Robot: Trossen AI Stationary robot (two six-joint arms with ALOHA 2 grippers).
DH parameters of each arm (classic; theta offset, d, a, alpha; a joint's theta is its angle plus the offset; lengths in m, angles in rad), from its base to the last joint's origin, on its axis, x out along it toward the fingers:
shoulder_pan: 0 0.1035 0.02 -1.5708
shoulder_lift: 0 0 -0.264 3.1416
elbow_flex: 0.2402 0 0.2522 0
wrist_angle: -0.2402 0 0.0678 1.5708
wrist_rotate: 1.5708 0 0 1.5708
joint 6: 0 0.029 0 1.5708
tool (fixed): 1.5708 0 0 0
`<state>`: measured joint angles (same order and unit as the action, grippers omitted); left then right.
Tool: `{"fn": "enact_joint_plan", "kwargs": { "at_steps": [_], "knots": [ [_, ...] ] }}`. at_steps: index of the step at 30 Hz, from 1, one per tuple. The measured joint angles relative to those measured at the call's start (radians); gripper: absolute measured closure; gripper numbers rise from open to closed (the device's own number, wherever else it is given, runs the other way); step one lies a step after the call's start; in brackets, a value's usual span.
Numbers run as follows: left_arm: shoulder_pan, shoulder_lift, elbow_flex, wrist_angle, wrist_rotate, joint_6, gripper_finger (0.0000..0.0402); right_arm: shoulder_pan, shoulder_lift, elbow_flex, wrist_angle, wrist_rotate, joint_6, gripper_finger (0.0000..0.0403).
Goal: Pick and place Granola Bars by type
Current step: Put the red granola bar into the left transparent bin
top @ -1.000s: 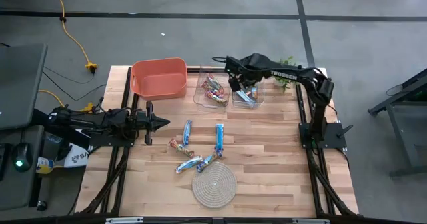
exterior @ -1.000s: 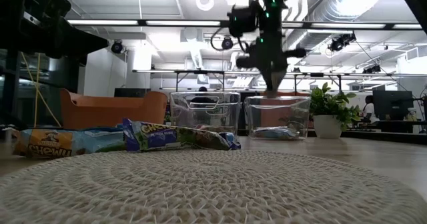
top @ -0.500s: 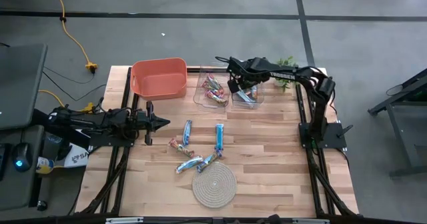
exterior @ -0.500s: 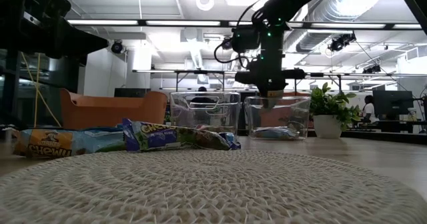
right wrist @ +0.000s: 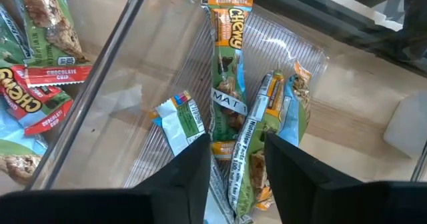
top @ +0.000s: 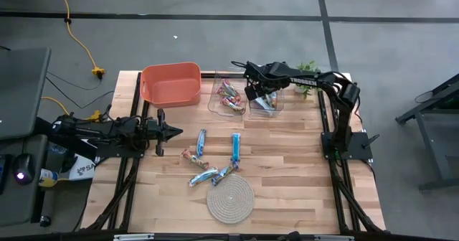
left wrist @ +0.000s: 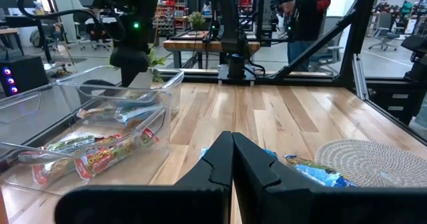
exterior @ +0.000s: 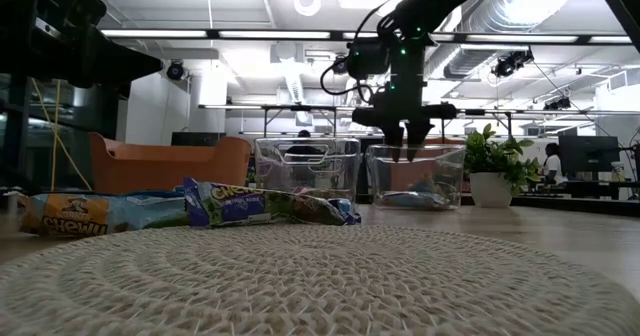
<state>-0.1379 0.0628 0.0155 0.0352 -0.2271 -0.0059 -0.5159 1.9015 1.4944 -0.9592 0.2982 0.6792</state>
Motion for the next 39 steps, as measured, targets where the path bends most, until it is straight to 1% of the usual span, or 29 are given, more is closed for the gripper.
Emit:
{"fn": "enact_joint_plan", "kwargs": {
  "at_steps": [4, 8, 14, 28, 34, 39],
  "knots": [
    [0.0, 0.0, 0.0, 0.0, 0.0, 0.0, 0.0401, 0.0, 0.0, 0.0, 0.0, -0.018, 0.0, 0.0265],
    [0.0, 0.0, 0.0, 0.0, 0.0, 0.0, 0.0401, 0.002, 0.0, 0.006, -0.004, -0.031, -0.001, 0.0262],
    [0.0, 0.0, 0.0, 0.0, 0.0, 0.0, 0.0401, 0.002, 0.0, 0.059, -0.021, -0.044, -0.007, 0.0261],
    [0.0, 0.0, 0.0, 0.0, 0.0, 0.0, 0.0401, 0.048, 0.0, 0.295, -0.055, -0.019, -0.066, 0.026],
    [0.0, 0.0, 0.0, 0.0, 0.0, 0.0, 0.0401, 0.086, 0.0, 0.41, -0.057, -0.019, -0.103, 0.026],
    [0.0, 0.0, 0.0, 0.0, 0.0, 0.0, 0.0401, 0.124, 0.0, 0.485, -0.056, -0.02, -0.105, 0.026]
  ]
}}
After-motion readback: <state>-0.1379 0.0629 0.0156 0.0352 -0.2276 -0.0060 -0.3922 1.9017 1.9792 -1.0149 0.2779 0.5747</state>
